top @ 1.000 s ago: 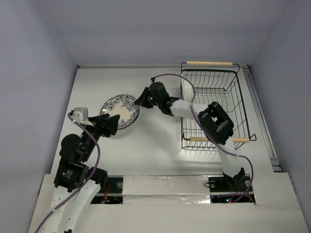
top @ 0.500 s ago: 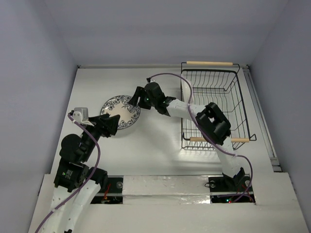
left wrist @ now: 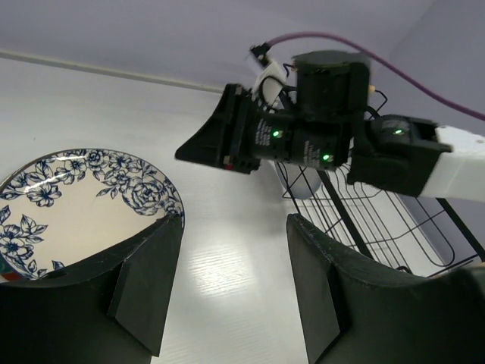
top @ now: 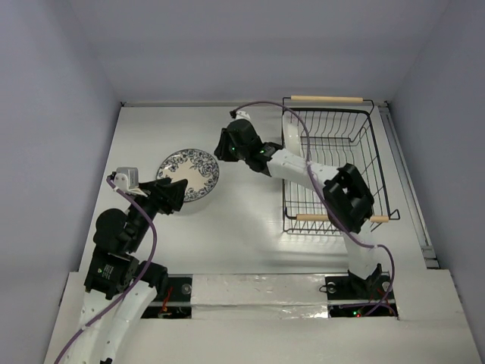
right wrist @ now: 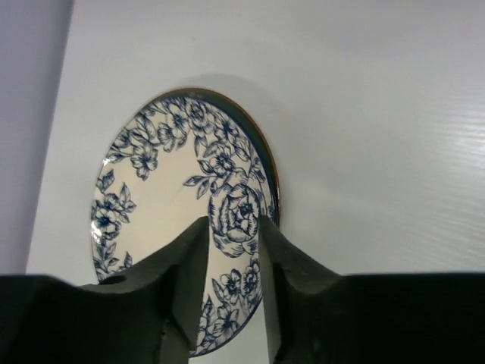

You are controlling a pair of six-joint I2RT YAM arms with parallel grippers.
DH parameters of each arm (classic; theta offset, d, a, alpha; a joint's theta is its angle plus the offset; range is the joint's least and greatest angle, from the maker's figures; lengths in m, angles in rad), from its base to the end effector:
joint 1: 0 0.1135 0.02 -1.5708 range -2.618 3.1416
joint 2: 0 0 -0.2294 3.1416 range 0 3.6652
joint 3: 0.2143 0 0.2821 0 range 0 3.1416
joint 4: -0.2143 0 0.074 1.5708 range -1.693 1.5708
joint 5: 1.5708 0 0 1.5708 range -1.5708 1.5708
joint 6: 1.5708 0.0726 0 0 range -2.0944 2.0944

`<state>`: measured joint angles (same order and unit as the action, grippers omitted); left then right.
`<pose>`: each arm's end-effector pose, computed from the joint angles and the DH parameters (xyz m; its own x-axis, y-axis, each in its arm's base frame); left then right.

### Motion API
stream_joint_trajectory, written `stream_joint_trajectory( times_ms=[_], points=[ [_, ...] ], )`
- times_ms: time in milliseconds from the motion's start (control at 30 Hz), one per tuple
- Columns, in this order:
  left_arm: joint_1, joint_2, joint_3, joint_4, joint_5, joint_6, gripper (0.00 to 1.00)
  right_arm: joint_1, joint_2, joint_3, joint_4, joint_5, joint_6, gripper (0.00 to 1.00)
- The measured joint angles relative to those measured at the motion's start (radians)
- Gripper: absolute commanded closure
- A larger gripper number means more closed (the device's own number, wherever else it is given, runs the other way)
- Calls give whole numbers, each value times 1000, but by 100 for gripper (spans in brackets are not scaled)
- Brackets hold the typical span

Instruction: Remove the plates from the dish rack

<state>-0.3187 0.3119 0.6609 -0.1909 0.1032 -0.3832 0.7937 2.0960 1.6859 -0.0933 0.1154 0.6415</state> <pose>0.1729 -0.0649 0.3576 -0.0140 -0.3870 -0.9220 0.4346 0.8281 -0.3542 0.3844 0.3789 0.1866 -0.6525 0.1843 -0.7351 -0.3083 0.8215 0.4797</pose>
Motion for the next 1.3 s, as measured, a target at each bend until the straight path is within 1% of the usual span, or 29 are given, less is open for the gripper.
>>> stream_joint_trajectory(
  times_ms=[33, 67, 100, 167, 200, 267, 300, 367, 400, 433, 467, 500, 567, 667, 700, 767, 800, 900, 933, 1133, 1167, 1300],
  points=[
    [0, 0, 0, 0, 1, 0, 49, 0, -14, 0, -10, 7, -2, 82],
    [0, 0, 0, 0, 2, 0, 52, 0, -43, -4, -19, 19, -17, 94],
    [0, 0, 0, 0, 2, 0, 60, 0, -79, -14, -23, 27, -33, 99],
    [0, 0, 0, 0, 2, 0, 72, 0, -167, -46, -28, 46, -55, 100],
    [0, 0, 0, 0, 2, 1, 84, 0, -217, -65, -30, 56, -71, 100],
    [0, 0, 0, 0, 2, 0, 94, 0, -332, -113, -31, 93, -107, 100],
    [0, 0, 0, 0, 1, 0, 100, 0, -389, -135, -35, 121, -128, 100],
    [0, 0, 0, 0, -2, 2, 100, -3, -494, -171, -51, 178, -163, 100],
    [0, 0, 0, 0, -2, 2, 100, -8, -541, -185, -64, 208, -182, 97],
    [0, 0, 0, 0, -3, 1, 100, -14, -587, -195, -81, 237, -201, 91],
    [0, 0, 0, 0, -3, 1, 100, -22, -618, -198, -101, 262, -218, 75],
    [0, 0, 0, 0, -3, 1, 96, -35, -644, -198, -124, 292, -235, 66],
    [0, -1, 0, 0, -3, 1, 94, -56, -667, -194, -172, 342, -277, 47],
    [0, -2, 0, 0, -8, 1, 91, -89, -637, -166, -278, 395, -333, 40],
    [0, -2, 0, 0, -10, 0, 87, -97, -611, -151, -313, 408, -346, 38],
    [0, -2, 0, 0, -13, 0, 82, -107, -543, -115, -383, 426, -377, 38],
    [0, -2, 0, 0, -15, 0, 78, -109, -510, -99, -410, 435, -389, 38],
    [0, -2, 0, 0, -19, 0, 72, -110, -421, -63, -481, 446, -423, 38],
    [0, -2, 0, 0, -19, 0, 72, -112, -401, -55, -499, 451, -432, 38],
    [0, -6, 0, 0, -18, 0, 67, -119, -317, 36, -573, 495, -472, 48],
    [0, -9, 0, 0, -18, 0, 67, -121, -307, 52, -577, 505, -477, 52],
    [0, -15, 0, 0, -17, 0, 65, -134, -275, 101, -597, 531, -491, 55]
  ],
)
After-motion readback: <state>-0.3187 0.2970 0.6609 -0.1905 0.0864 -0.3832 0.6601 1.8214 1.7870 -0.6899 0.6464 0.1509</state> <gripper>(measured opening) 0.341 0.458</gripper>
